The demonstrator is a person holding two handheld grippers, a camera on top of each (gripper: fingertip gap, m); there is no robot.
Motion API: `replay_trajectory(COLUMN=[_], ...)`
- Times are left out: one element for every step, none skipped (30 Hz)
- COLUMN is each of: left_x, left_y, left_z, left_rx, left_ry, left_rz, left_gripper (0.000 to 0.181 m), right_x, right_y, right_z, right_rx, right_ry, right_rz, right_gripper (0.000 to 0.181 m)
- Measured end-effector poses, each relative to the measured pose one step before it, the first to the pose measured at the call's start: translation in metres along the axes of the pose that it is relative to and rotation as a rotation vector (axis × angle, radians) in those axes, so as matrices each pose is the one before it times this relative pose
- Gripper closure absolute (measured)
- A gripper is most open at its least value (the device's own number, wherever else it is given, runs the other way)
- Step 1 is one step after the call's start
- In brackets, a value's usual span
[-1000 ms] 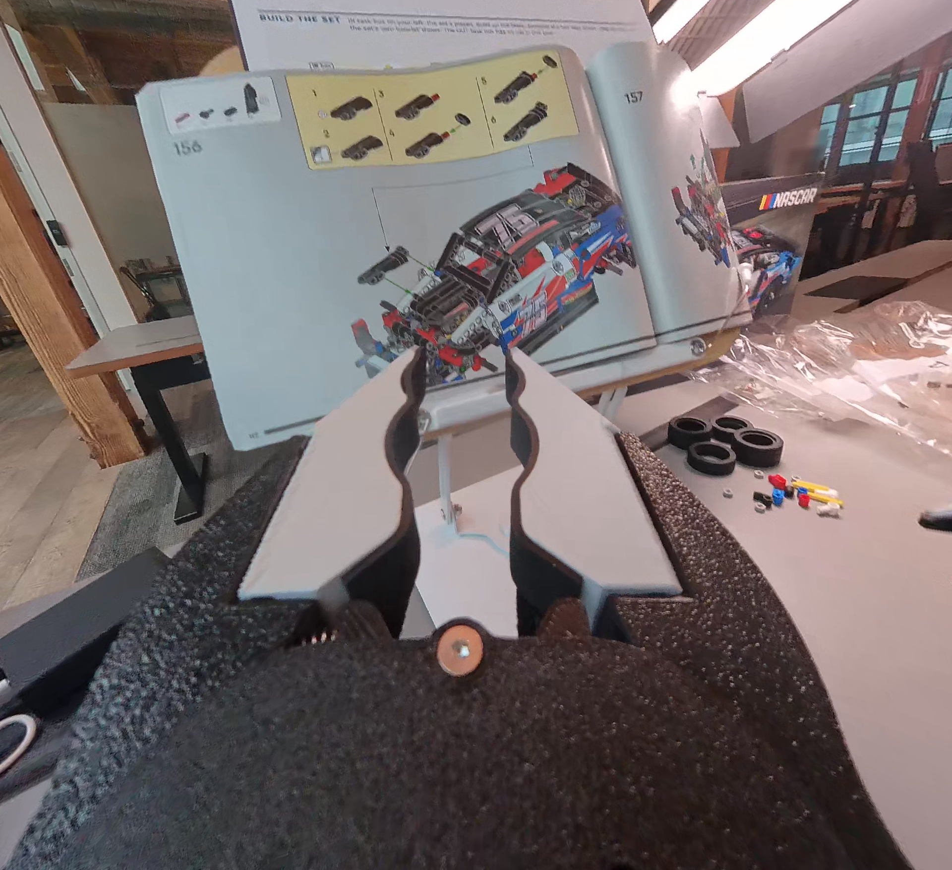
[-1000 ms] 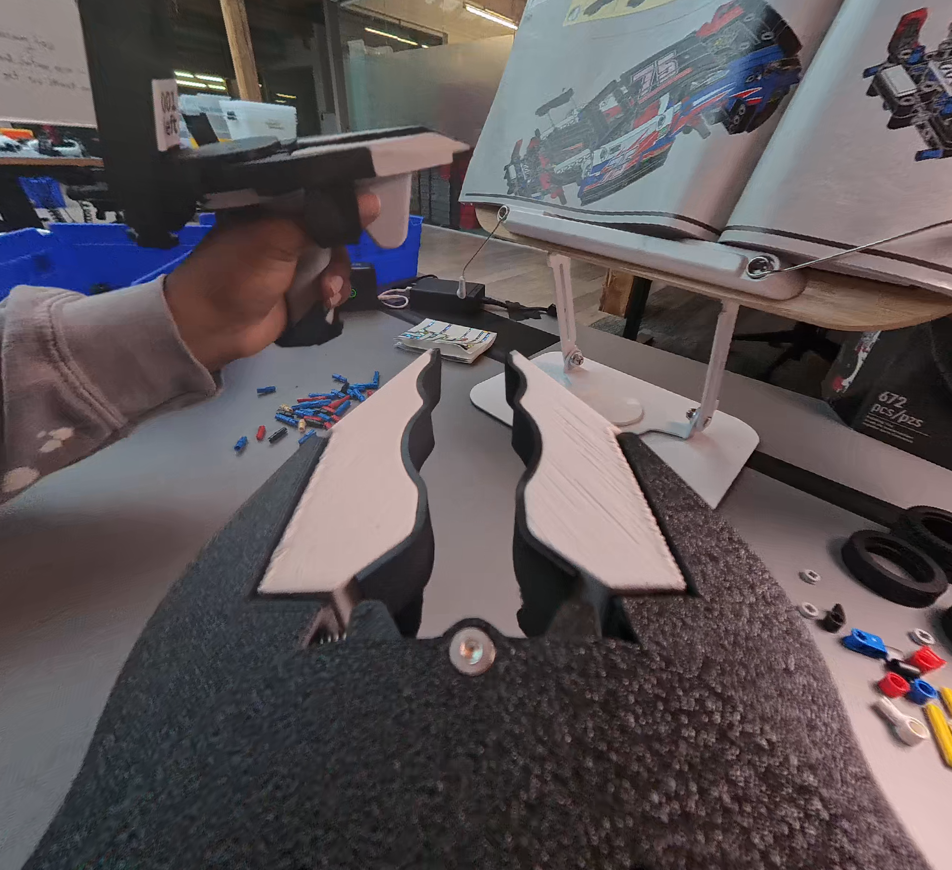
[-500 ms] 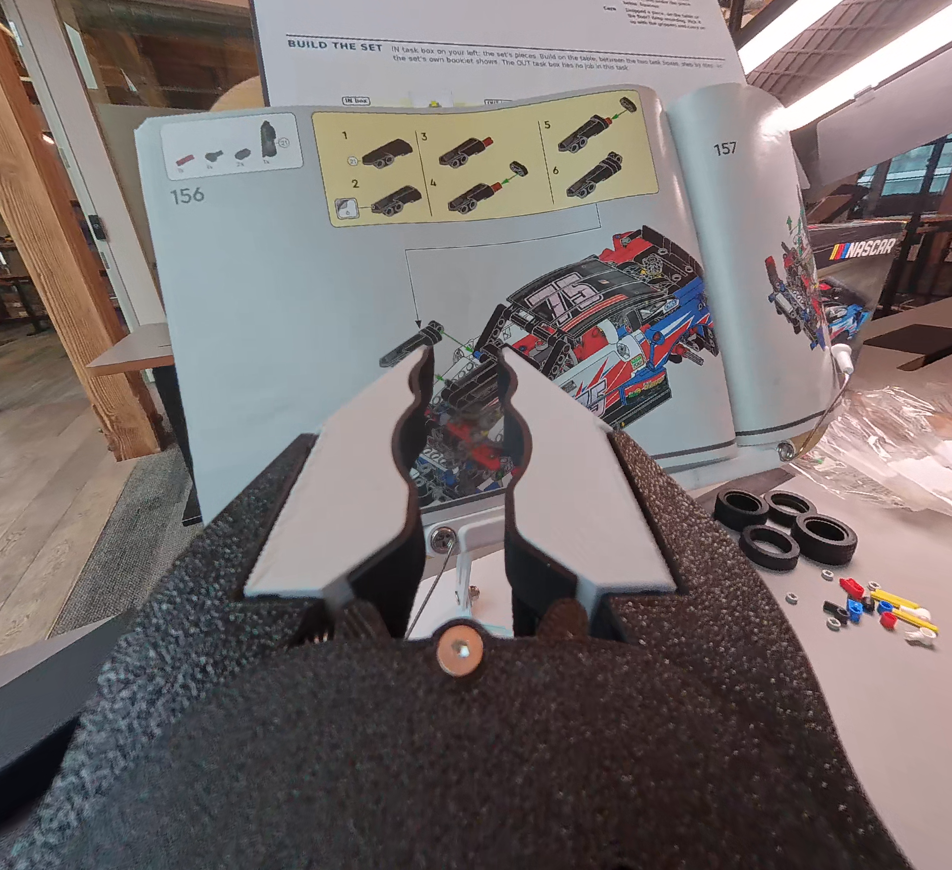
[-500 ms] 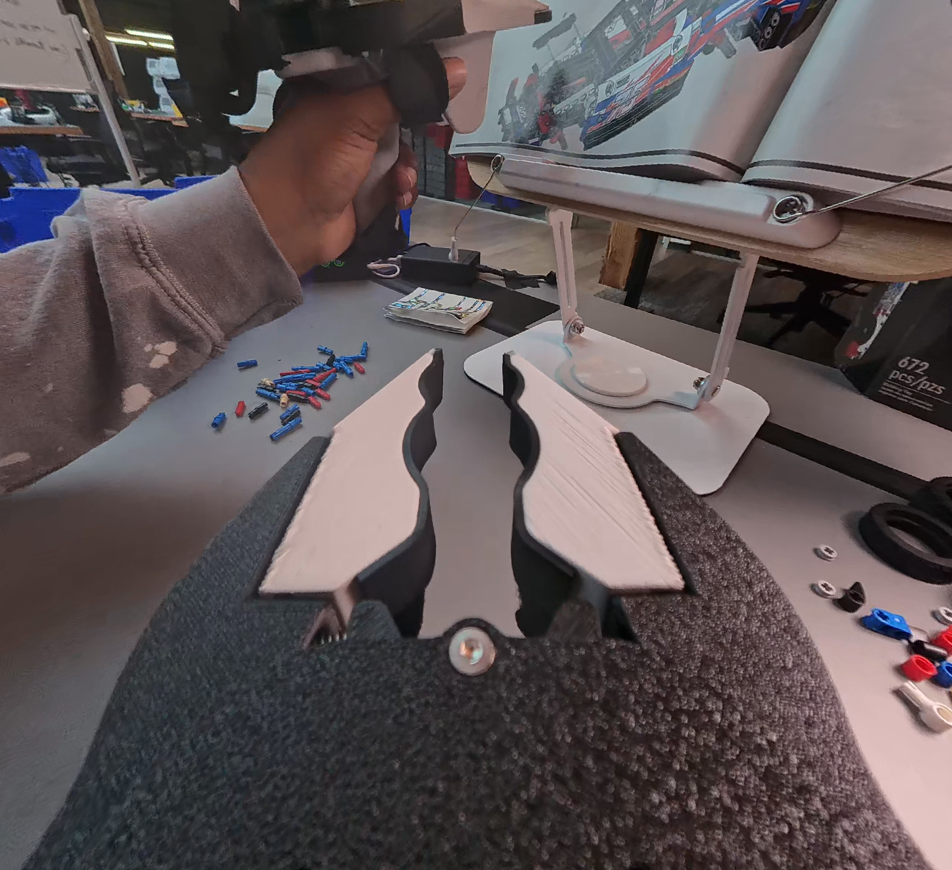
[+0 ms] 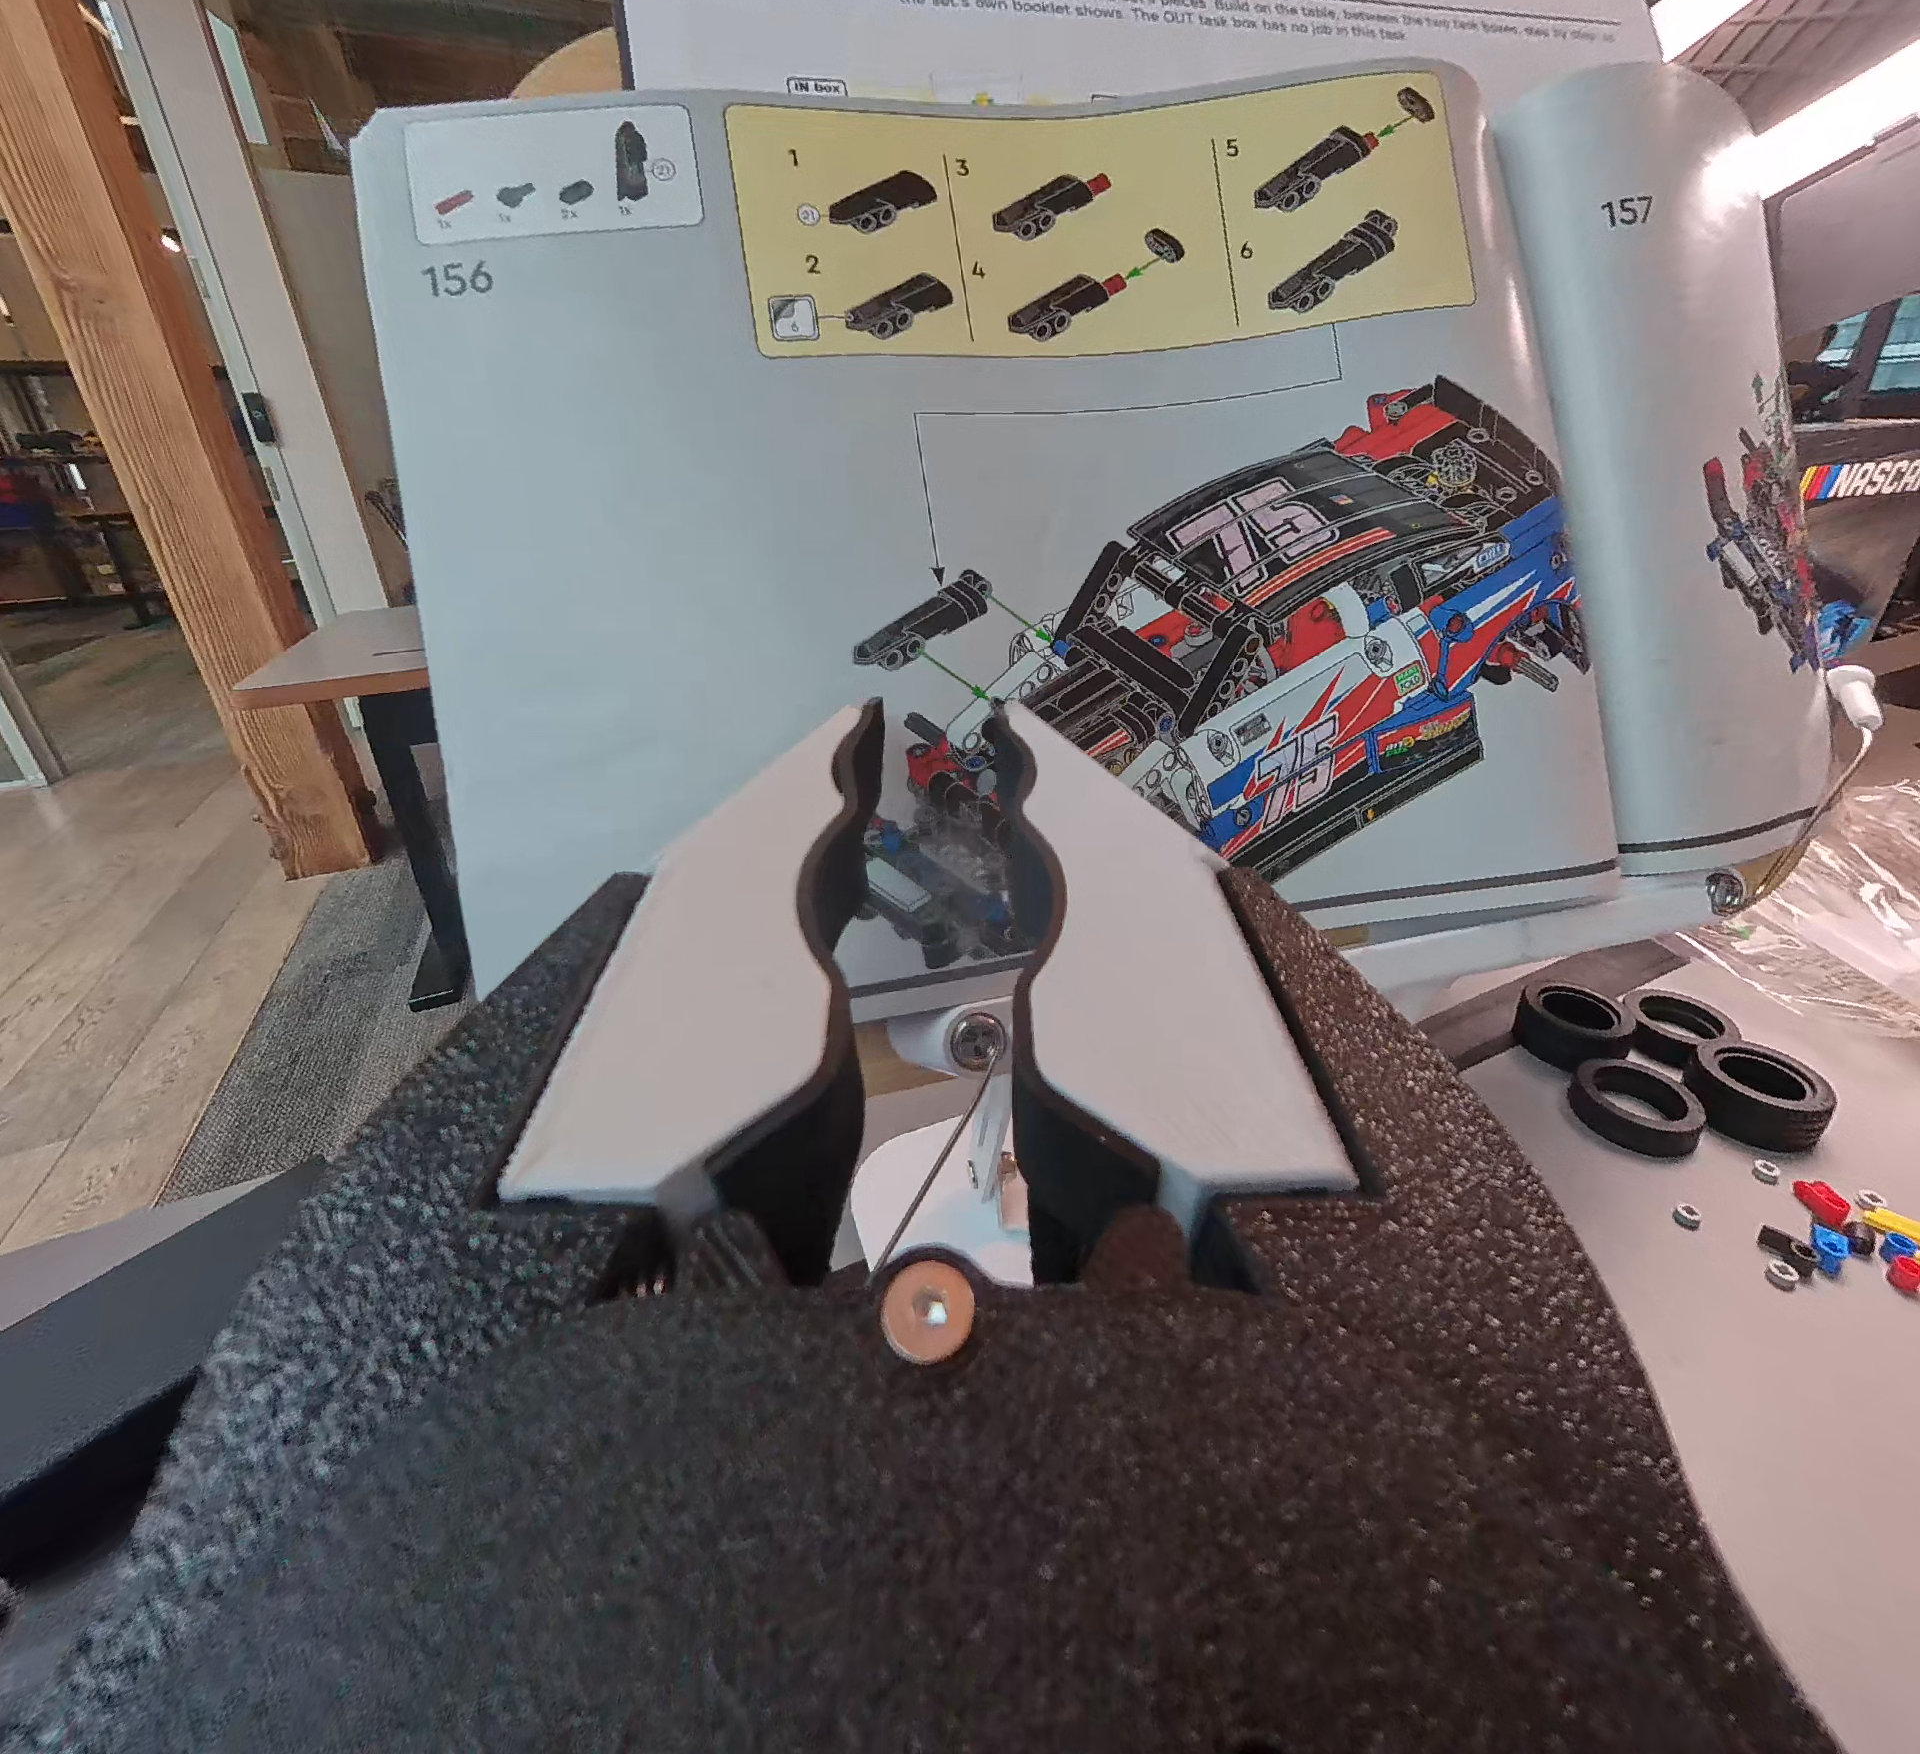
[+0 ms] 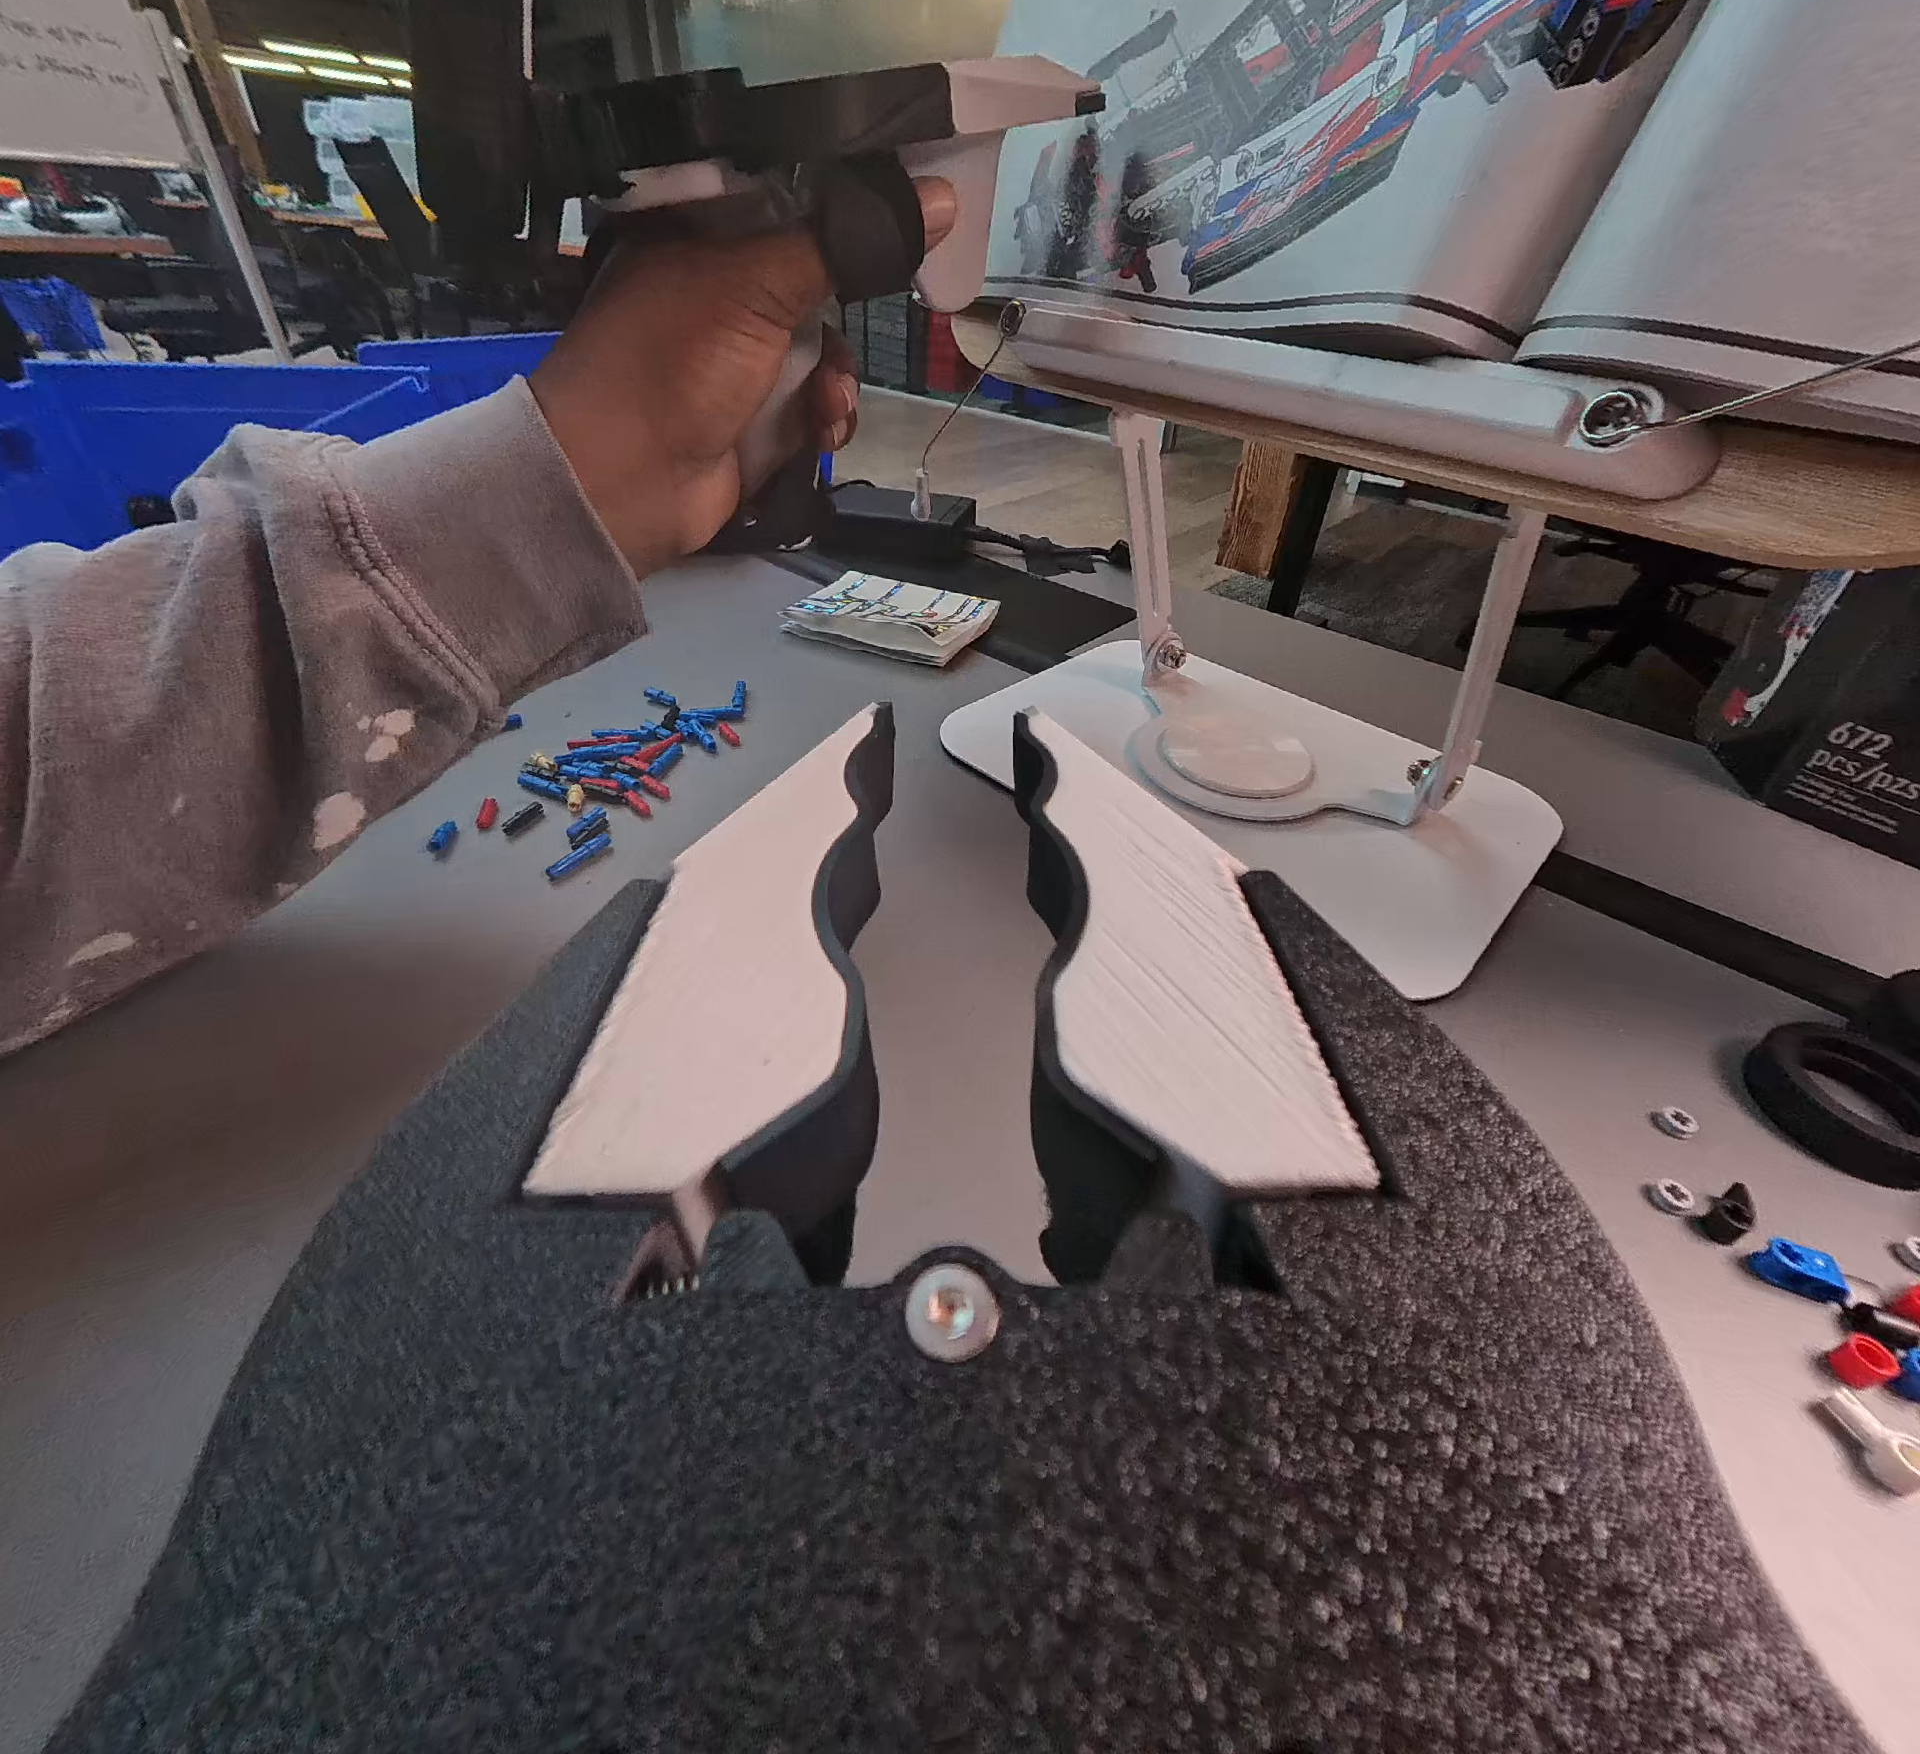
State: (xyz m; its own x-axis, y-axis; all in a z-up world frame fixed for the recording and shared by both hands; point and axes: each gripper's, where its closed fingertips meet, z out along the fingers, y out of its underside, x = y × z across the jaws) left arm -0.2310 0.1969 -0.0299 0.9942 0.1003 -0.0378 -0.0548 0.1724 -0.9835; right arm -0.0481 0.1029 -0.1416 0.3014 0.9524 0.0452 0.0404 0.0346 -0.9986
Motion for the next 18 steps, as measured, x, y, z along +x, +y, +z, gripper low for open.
replay_trajectory(left_x=[-0.00108,-0.0011,-0.00097,-0.00041,-0.00013,-0.00025,0.00007,0.00034,0.00037,0.00021,0.00038,0.00034,0.00039,0.00047,0.00056,0.0004,0.00007,0.00018], left_y=[-0.00032,-0.00027,-0.00064,-0.00089,-0.00064,-0.00021,-0.00002,-0.00024,-0.00005,0.00029,0.00016,0.00006,0.00007,0.00026,0.00018,-0.00001,0.00021,0.00019], left_z=[0.00039,0.00033,0.00017,0.00008,0.00015,0.00031,0.00013,0.00015,0.00012,0.00017,0.00022,0.00008,-0.00003,0.00015,0.00008,0.00004,0.00008,0.00009], left_rx=[0.0008,-0.0002,0.0014,0.0029,0.0013,-0.0021,-0.0023,-0.0002,-0.0001,-0.0017,-0.0009,0.0003,0.0001,-0.0017,-0.0012,-0.0006,-0.0014,-0.0012], left_ry=[0.0,-0.0006,0.0,0.0029,0.0036,0.002,0.0027,0.0034,0.0033,0.0009,0.0012,0.0003,0.0007,0.0006,0.0016,0.0006,-0.0007,-0.0003], left_rz=[0.0028,0.0019,0.0007,-0.0019,-0.0028,-0.0009,0.0001,-0.0008,-0.0015,-0.0007,0.0001,0.0002,0.0001,0.0005,0.001,0.0012,0.0022,0.0014], left_gripper=[0.162,0.162,0.162,0.162,0.162,0.162,0.163,0.163,0.163,0.163,0.163,0.163,0.163,0.163,0.163,0.163,0.163,0.163], right_x=[0.00015,0.00029,0.00012,0.0001,0.00006,-0.00017,-0.00018,-0.00034,-0.00043,-0.00043,-0.0005,-0.00055,-0.00045,-0.00037,-0.00024,-0.00024,-0.00022,-0.00019], right_y=[0.00013,-0.00021,-0.00004,0.00007,0.0,0.00017,0.0001,0.00016,0.0003,0.00028,0.0001,0.00013,0.00006,0.00013,0.00012,0.00003,0.00015,0.00012], right_z=[0.00002,-0.0003,-0.00017,-0.00019,-0.00016,-0.00013,0.00004,0.00017,0.00021,0.00013,0.00004,-0.00004,0.00006,-0.00006,-0.00012,-0.00008,-0.00011,0.0], right_rx=[-0.0002,0.0016,0.0003,-0.0004,0.0001,-0.0005,-0.0007,-0.0012,-0.0016,-0.0014,-0.0008,-0.0003,-0.0006,-0.001,-0.0009,-0.0003,-0.0011,-0.0009], right_ry=[0.0007,0.002,0.0006,0.0001,-0.0002,-0.0012,-0.0012,-0.0015,-0.0015,-0.0018,-0.0022,-0.002,-0.0017,-0.0012,-0.0011,-0.0009,-0.0012,-0.0006], right_rz=[0.0005,0.0002,0.0004,0.001,0.0009,0.0004,-0.0002,-0.001,-0.0013,-0.0016,-0.0021,-0.0021,-0.0018,-0.0016,-0.0014,-0.001,-0.0006,-0.0002], right_gripper=[0.16,0.16,0.16,0.16,0.16,0.16,0.16,0.16,0.16,0.16,0.16,0.16,0.16,0.16,0.16,0.16,0.16,0.16])
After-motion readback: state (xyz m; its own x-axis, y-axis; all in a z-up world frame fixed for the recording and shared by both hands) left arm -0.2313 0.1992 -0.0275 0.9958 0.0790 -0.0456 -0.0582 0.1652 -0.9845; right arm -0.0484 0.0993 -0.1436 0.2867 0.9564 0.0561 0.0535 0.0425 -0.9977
